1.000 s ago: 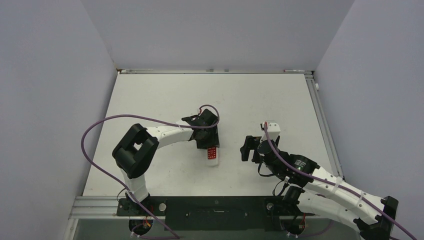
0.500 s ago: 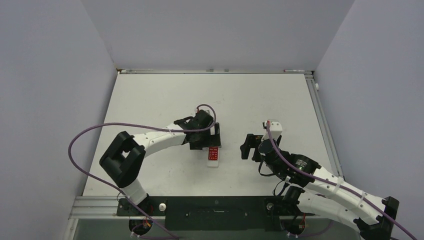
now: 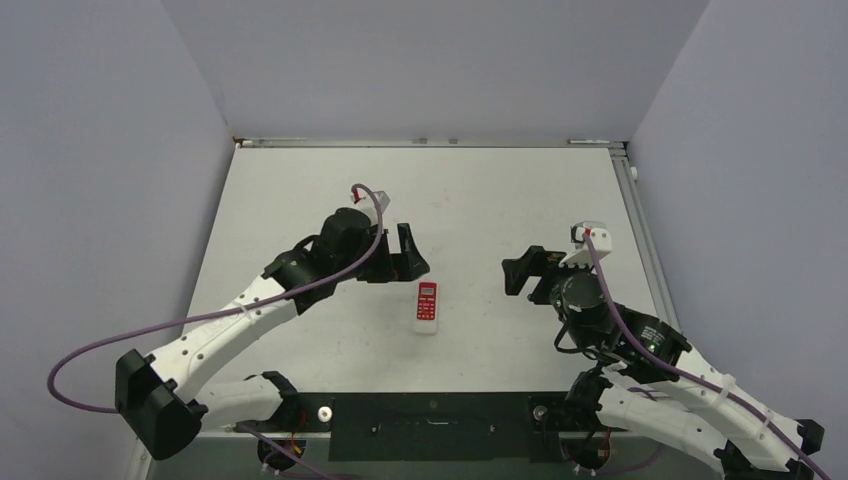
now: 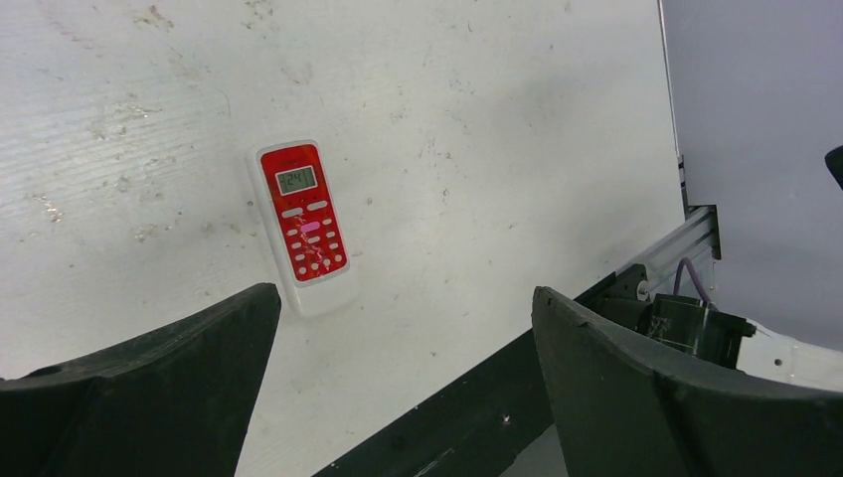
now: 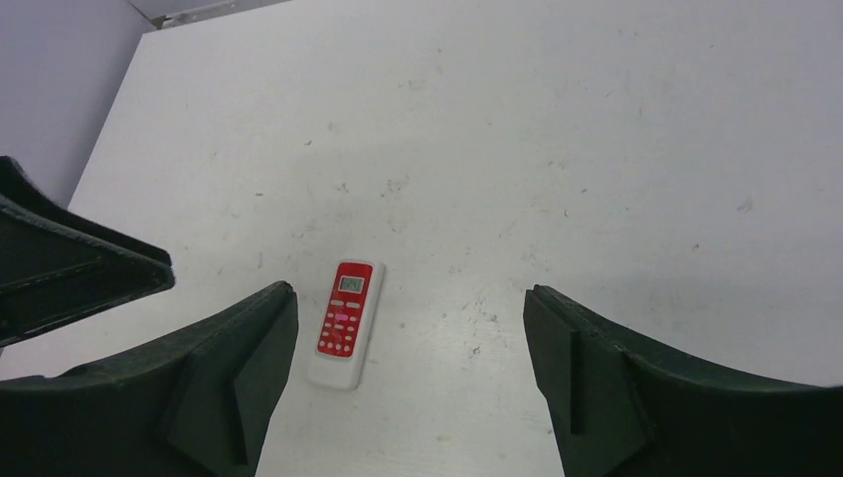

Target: Load the batteries into the remote control

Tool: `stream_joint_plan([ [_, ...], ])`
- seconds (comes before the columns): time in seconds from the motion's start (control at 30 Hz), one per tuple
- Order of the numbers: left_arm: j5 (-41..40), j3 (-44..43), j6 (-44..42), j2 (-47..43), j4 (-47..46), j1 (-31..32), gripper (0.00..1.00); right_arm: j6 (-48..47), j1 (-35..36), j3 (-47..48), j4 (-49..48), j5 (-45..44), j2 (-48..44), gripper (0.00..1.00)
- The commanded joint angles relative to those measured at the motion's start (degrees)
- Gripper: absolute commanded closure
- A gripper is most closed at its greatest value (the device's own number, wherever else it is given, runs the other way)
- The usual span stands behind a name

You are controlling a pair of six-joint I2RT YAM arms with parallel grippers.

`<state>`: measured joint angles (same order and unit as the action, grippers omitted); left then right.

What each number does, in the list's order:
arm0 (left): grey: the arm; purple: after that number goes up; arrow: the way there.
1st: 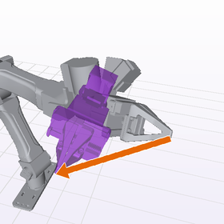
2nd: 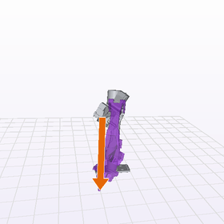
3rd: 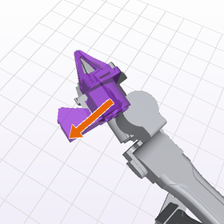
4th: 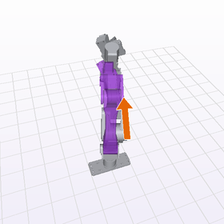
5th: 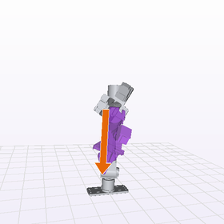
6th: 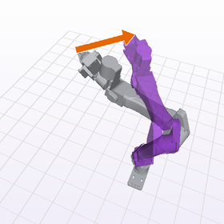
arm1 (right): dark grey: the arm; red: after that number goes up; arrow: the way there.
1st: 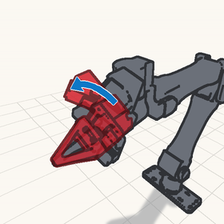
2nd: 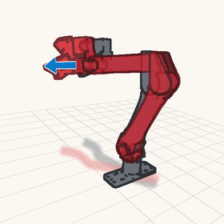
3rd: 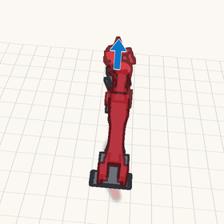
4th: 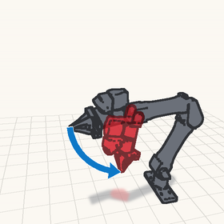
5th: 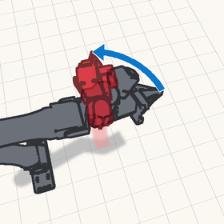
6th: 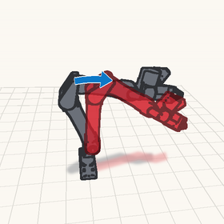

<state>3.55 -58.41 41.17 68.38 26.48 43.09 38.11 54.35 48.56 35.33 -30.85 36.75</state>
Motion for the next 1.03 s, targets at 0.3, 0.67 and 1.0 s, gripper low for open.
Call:
stream_joint_plan([
  [0.3, -5.8, 1.5, -8.2, -22.7, 5.9, -3.5, 0.04, -5.2, -0.2, 5.1, 4.8, -8.5, -0.1, 0.18],
  [0.67, -11.1, 9.4, -12.8, -38.0, 6.4, -3.5, 0.04, -8.0, -0.2, 0.7, -1.0, -6.6, -1.6, 0.18],
  [1.0, -12.9, 14.0, -13.0, -41.1, 5.1, -3.6, 0.04, -10.0, -0.2, -2.0, -3.7, -5.3, -2.8, 0.22],
])
